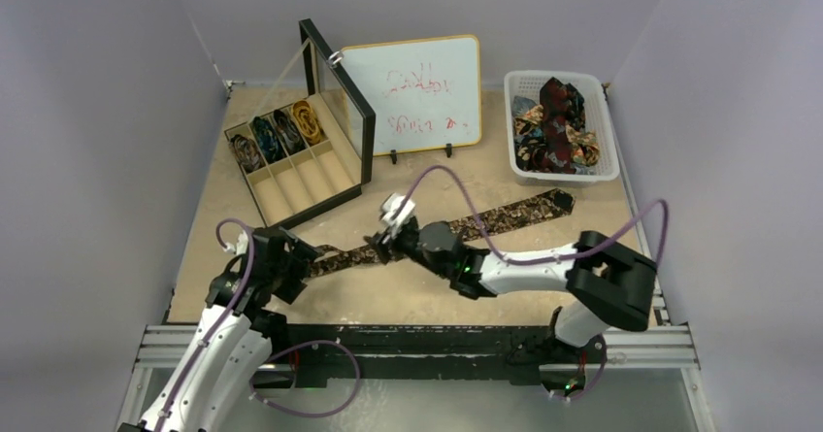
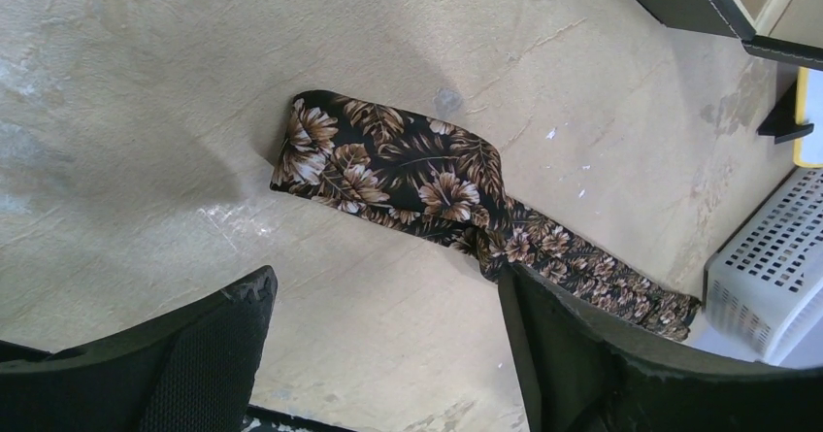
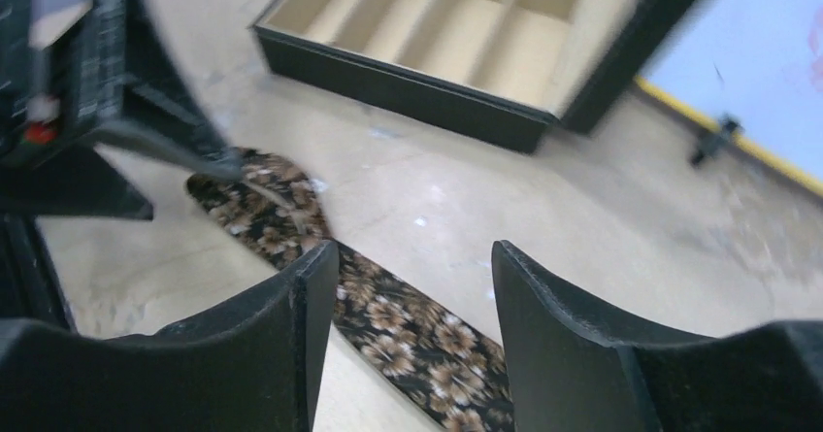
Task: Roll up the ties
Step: Flatten out the tie at the center of the board.
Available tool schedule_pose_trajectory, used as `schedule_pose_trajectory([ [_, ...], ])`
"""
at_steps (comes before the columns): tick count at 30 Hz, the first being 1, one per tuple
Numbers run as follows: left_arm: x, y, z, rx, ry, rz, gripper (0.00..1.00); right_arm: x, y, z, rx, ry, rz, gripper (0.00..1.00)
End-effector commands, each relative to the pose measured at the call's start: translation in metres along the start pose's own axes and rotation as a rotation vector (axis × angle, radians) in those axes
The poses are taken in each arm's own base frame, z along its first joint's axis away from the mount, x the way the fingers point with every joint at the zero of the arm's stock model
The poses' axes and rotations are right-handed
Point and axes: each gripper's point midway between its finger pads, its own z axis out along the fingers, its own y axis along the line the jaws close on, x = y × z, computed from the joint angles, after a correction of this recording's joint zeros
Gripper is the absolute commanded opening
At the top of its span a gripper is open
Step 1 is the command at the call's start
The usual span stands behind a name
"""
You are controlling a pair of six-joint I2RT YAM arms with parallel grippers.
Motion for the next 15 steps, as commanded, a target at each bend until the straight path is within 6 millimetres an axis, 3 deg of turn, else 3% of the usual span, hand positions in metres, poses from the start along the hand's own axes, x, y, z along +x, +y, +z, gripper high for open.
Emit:
schedule_pose_trajectory([
  [1,-0.001,-0.009,0.002,0.026,0.003,0.027,0.83,0.047,-0.048,-0.025,0.156,0.164,0.448,0.59],
  [4,-0.001,-0.011,0.002,0.021,0.012,0.043,0.83,0.071,-0.049,-0.039,0.117,0.280,0.570,0.57],
  [7,0.000,-0.014,0.001,0.035,0.020,0.054,0.83,0.080,-0.028,-0.045,0.002,0.379,0.560,0.57],
  [15,0.002,-0.017,-0.002,0.055,0.028,0.058,0.83,0.097,-0.010,-0.035,-0.069,0.544,0.584,0.44],
])
